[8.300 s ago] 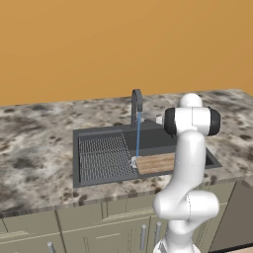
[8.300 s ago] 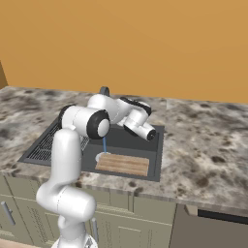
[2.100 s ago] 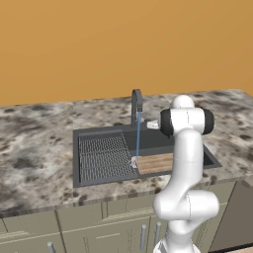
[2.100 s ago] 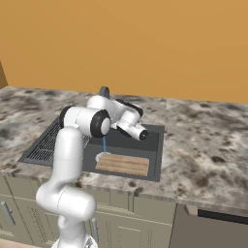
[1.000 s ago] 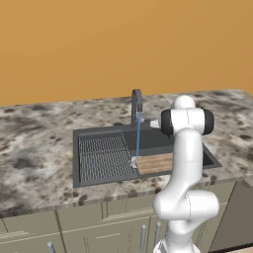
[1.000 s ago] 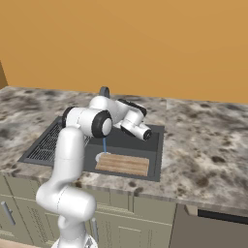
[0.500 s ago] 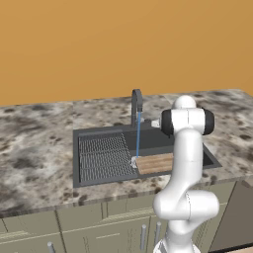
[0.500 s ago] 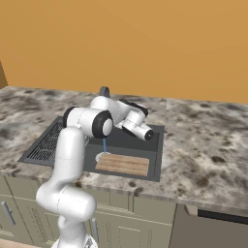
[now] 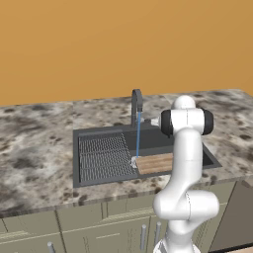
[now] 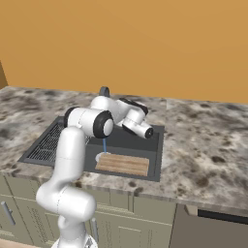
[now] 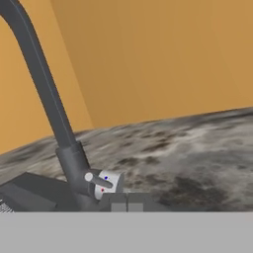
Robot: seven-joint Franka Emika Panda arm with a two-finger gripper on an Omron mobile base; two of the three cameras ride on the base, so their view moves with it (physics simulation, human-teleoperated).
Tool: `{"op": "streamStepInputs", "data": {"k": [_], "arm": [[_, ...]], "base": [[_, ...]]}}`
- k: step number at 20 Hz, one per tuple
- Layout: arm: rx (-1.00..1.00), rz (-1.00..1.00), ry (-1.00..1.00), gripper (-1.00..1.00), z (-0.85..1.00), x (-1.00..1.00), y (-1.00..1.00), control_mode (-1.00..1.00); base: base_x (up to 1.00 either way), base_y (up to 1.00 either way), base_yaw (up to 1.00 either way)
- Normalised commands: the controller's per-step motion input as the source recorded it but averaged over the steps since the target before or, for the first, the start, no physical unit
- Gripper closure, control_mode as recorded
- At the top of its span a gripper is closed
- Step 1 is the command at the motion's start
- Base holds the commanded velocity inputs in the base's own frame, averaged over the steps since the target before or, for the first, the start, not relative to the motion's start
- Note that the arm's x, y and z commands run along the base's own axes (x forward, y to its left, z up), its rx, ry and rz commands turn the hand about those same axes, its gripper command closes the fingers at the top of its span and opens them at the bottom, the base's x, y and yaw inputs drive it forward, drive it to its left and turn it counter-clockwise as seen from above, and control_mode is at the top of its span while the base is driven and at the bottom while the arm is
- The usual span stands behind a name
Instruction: Turn on the sink faucet with hot water and rinse the cutting board for ten seconds, then turn off the faucet. Push the cutting board to reach the water if necessary.
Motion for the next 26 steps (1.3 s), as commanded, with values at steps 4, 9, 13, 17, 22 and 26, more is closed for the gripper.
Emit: {"op": "streamStepInputs", "data": {"k": [4, 9, 13, 17, 22, 26], "arm": [[0.0, 0.0, 0.0, 1.0, 0.04, 0.07, 0.0, -1.0], [0.0, 0.0, 0.0, 1.0, 0.0, 0.07, 0.0, -1.0], [0.0, 0.0, 0.0, 1.0, 0.0, 0.13, 0.0, -1.0], [0.0, 0.0, 0.0, 1.0, 0.0, 0.11, 0.0, -1.0], [-0.01, 0.0, 0.0, 1.0, 0.0, 0.01, 0.17, -1.0], [0.0, 0.0, 0.0, 1.0, 0.0, 0.0, 0.27, -1.0]], "base": [[0.0, 0.0, 0.0], [0.0, 0.0, 0.0], [0.0, 0.0, 0.0], [0.0, 0.0, 0.0], [0.0, 0.0, 0.0], [0.0, 0.0, 0.0]]}}
